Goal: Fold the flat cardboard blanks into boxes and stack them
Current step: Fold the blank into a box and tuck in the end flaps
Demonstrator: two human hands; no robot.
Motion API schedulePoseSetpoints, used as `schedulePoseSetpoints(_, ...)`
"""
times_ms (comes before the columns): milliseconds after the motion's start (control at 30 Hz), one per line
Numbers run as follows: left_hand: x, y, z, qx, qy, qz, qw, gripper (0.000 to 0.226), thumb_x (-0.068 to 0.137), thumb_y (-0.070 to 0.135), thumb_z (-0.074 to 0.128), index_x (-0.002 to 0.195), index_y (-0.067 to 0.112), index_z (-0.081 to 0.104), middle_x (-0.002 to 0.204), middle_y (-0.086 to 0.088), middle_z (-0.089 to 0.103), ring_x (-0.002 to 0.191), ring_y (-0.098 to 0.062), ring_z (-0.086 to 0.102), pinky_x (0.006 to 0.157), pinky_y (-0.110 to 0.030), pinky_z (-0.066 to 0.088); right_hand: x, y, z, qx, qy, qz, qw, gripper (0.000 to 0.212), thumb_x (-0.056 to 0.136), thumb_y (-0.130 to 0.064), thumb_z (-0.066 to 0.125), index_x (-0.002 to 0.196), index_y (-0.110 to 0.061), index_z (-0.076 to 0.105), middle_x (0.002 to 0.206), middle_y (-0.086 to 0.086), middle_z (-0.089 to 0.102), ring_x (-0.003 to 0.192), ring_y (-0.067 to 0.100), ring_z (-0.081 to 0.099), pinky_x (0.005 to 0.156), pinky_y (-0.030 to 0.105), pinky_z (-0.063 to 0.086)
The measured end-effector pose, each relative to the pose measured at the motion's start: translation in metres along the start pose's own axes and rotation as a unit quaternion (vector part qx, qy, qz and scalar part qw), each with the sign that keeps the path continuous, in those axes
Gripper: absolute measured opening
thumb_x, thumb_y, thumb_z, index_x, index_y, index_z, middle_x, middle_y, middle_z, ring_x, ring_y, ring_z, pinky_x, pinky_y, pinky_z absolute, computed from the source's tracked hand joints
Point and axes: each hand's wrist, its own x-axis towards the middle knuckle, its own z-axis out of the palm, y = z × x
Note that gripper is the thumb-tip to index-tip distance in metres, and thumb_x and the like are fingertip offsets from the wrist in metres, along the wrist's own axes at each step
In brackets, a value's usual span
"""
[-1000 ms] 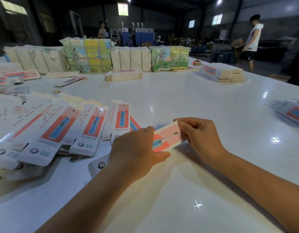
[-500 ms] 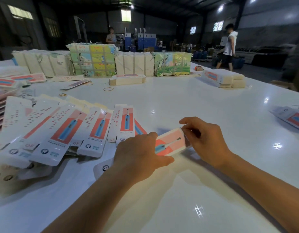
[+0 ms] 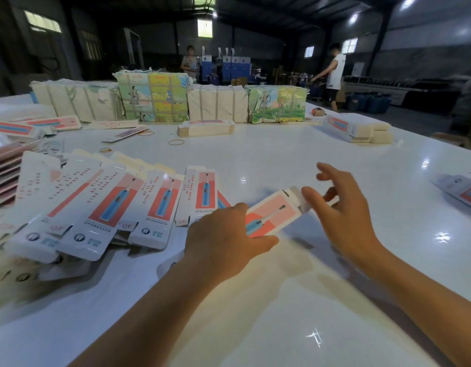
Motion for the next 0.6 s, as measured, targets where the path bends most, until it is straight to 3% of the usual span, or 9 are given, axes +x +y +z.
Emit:
schedulePoseSetpoints(33,-0.001,0.000,0.000,-0.007,0.005,0.007,1.000,0.058,0.057,0.079,0.036,0.104,0.045,0.035,0.091,0.024,0.043,0.070,-0.003,0.052,0.060,-0.013,0.041,0.002,-0.004,0.001,0.131,-0.054,0.120,0.983,0.067,0.075,-0.053,0.065,0.132,-0.022,0.049,0.107,-0.009,0.060,0.077,0.007,0.058,0.065,0.022,0.049)
schedulePoseSetpoints(133,-0.003,0.002,0.003,-0.010,0.002,0.016,1.000,0.048,0.070,0.074,0.050,0.107,0.050,0.033,0.092,0.026,0.043,0.068,-0.004,0.052,0.060,-0.015,0.045,0.001,-0.005,0.004,0.426,-0.235,0.345,0.803,0.056,0.067,-0.027,0.072,0.116,-0.002,0.060,0.100,0.015,0.070,0.081,0.026,0.069,0.069,0.037,0.060)
schedulePoseSetpoints(167,-0.003,0.002,0.006,-0.004,-0.003,0.016,1.000,0.047,0.072,0.072,0.052,0.109,0.051,0.033,0.093,0.025,0.045,0.070,-0.006,0.054,0.062,-0.017,0.048,-0.001,-0.007,0.006,0.424,-0.259,0.335,0.800,0.038,0.071,-0.018,0.071,0.104,-0.001,0.065,0.097,0.018,0.071,0.082,0.028,0.070,0.068,0.036,0.060)
schedulePoseSetpoints(233,-0.003,0.004,0.008,0.011,0.002,0.020,1.000,0.049,0.074,0.071,0.052,0.115,0.052,0.032,0.093,0.023,0.046,0.069,-0.006,0.053,0.062,-0.017,0.047,-0.010,-0.010,0.011,0.336,-0.243,0.232,0.880,0.008,0.085,-0.010,0.063,0.092,-0.009,0.067,0.089,0.013,0.072,0.078,0.020,0.070,0.067,0.026,0.057)
schedulePoseSetpoints(300,-0.001,0.005,0.010,0.007,0.011,0.019,1.000,0.058,0.076,0.067,0.053,0.126,0.047,0.032,0.103,0.019,0.051,0.079,-0.007,0.057,0.069,-0.020,0.050,-0.019,-0.010,0.015,0.099,-0.197,0.062,0.973,0.010,0.097,-0.019,0.050,0.094,-0.023,0.059,0.080,-0.008,0.068,0.070,0.004,0.064,0.064,0.009,0.047)
schedulePoseSetpoints(333,0.001,0.005,0.011,0.000,0.009,0.016,1.000,0.061,0.077,0.066,0.053,0.130,0.044,0.032,0.109,0.016,0.053,0.087,-0.010,0.058,0.075,-0.023,0.051,-0.022,-0.011,0.017,0.009,-0.183,-0.002,0.983,0.010,0.098,-0.025,0.044,0.095,-0.029,0.053,0.079,-0.015,0.064,0.070,0.000,0.061,0.062,0.008,0.043)
schedulePoseSetpoints(400,0.001,0.006,0.013,0.002,0.009,0.015,1.000,0.062,0.078,0.066,0.052,0.131,0.040,0.033,0.108,0.014,0.053,0.091,-0.011,0.059,0.079,-0.024,0.051,-0.025,-0.011,0.020,-0.007,-0.187,-0.034,0.982,0.014,0.099,-0.031,0.039,0.089,-0.033,0.049,0.078,-0.018,0.061,0.072,-0.002,0.060,0.062,0.009,0.042)
schedulePoseSetpoints(467,0.000,0.006,0.012,0.015,0.027,0.017,0.999,0.060,0.077,0.068,0.052,0.127,0.038,0.037,0.098,0.016,0.049,0.087,-0.010,0.058,0.075,-0.023,0.050,-0.024,-0.015,0.018,0.119,-0.182,0.026,0.976,0.029,0.099,-0.035,0.038,0.084,-0.031,0.062,0.078,-0.010,0.069,0.076,0.004,0.065,0.066,0.016,0.051)
schedulePoseSetpoints(600,0.000,0.004,0.013,0.005,0.059,0.019,0.998,0.059,0.075,0.066,0.056,0.123,0.034,0.042,0.100,0.017,0.052,0.084,-0.011,0.057,0.073,-0.025,0.048,-0.014,-0.021,0.011,0.353,-0.187,0.152,0.904,0.047,0.101,-0.019,0.037,0.081,-0.031,0.078,0.086,0.003,0.075,0.084,0.019,0.072,0.066,0.024,0.057)
